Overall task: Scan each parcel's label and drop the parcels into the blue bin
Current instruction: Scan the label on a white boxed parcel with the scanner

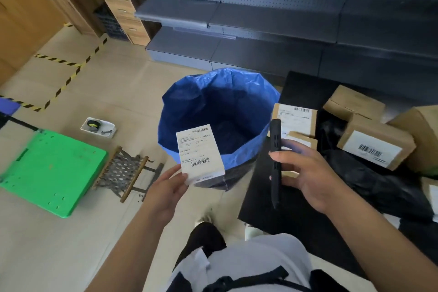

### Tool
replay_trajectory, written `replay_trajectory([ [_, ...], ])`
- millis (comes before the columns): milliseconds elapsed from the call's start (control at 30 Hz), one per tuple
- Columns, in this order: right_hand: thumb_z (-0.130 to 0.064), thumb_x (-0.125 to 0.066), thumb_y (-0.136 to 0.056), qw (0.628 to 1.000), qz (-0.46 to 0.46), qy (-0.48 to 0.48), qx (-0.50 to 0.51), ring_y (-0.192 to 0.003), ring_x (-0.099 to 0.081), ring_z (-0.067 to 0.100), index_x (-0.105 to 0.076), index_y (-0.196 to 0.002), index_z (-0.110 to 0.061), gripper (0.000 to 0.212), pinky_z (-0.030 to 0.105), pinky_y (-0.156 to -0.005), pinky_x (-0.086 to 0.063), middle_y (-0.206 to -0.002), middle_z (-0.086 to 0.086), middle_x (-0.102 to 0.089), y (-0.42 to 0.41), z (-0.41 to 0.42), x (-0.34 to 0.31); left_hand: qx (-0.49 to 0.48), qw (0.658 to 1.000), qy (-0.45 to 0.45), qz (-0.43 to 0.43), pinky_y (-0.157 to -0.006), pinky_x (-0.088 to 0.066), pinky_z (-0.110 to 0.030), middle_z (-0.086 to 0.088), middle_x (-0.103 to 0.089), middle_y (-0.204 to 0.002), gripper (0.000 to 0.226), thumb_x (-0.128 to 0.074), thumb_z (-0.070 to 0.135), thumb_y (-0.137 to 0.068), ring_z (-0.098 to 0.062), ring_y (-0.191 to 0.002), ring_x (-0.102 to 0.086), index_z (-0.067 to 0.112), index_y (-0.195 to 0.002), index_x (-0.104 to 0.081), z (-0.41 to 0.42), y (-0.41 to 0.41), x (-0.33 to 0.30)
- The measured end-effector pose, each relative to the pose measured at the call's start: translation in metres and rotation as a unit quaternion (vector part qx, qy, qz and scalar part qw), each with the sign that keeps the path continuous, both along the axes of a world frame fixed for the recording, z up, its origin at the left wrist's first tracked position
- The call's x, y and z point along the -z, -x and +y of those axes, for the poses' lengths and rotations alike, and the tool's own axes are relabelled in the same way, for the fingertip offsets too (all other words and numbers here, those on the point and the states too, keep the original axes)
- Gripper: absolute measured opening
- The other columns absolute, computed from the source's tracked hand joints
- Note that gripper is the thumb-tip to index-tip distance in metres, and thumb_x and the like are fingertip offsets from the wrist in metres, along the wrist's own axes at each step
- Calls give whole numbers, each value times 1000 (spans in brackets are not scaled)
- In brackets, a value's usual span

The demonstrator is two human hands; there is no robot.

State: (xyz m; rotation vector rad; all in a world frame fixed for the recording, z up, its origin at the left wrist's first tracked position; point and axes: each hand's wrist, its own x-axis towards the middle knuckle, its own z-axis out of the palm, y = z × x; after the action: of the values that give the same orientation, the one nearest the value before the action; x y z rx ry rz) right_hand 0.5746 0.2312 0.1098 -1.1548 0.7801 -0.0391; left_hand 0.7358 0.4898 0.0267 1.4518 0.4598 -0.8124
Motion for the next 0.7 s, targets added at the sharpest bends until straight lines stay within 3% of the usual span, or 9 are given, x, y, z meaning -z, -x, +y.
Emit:
replay_trajectory([
  [67,-28,-78,-71,1000,14,5,20,-101,-71,26,-76,-114,-22,44,39,-78,-56,-114,6,-73,-3,-3,3,34,999,-11,15,-85,-55,-27,-7,-73,-119,38,-58,-1,-97,-17,-106,-70,8,-134,-59,-11,-28,20],
  [167,-19,-78,-83,998,24,9,58,-94,-75,24,-77,-113,-24,30,46,-85,-60,-109,7,-77,-10,-6,3,108,993,-39,18,-80,-55,-23,-7,-67,-128,36,-55,-3,-98,-17,-115,-63,7,-132,-60,-33,-67,42],
  [267,-13,-71,-90,995,30,26,86,-89,-77,21,-76,-113,-26,27,54,-92,-57,-101,4,-79,-17,-3,-7,169,984,-37,28,-67,-58,-15,-4,-63,-115,31,-49,-6,-100,-15,-101,-63,9,-126,-57,-62,-102,53],
  [367,-25,-83,-76,992,44,50,110,-104,-74,25,-73,-120,-30,46,60,-99,-55,-109,1,-78,-25,-2,-21,189,980,-45,40,-75,-57,-21,-11,-69,-122,36,-48,-7,-99,-17,-99,-68,2,-133,-58,-94,-148,72],
  [467,-45,-85,-58,984,60,62,153,-116,-68,30,-69,-128,-31,73,64,-104,-50,-118,1,-76,-31,-3,-33,237,969,-76,-16,-81,-51,-26,-9,-68,-125,44,-57,-3,-94,-17,-98,-67,8,-136,-57,-127,-188,73],
  [567,-51,-84,-47,975,70,62,204,-119,-65,32,-66,-133,-28,91,65,-106,-48,-124,4,-74,-35,0,-40,269,952,-131,-59,-103,-40,-41,-7,-58,-134,54,-65,9,-91,-26,-122,-53,20,-141,-52,-151,-203,63],
  [633,-52,-85,-46,966,82,59,238,-122,-64,32,-63,-136,-28,96,63,-106,-49,-128,3,-72,-35,6,-41,309,939,-124,-89,-98,-42,-39,-5,-61,-127,38,-64,8,-92,-27,-121,-55,18,-128,-61,-166,-198,55],
  [700,-49,-87,-48,956,84,47,278,-122,-63,31,-64,-130,-33,87,59,-105,-51,-129,2,-70,-32,17,-40,391,908,-92,-119,-90,-46,-33,-2,-63,-117,24,-63,4,-91,-21,-105,-61,20,-110,-65,-182,-182,52],
])
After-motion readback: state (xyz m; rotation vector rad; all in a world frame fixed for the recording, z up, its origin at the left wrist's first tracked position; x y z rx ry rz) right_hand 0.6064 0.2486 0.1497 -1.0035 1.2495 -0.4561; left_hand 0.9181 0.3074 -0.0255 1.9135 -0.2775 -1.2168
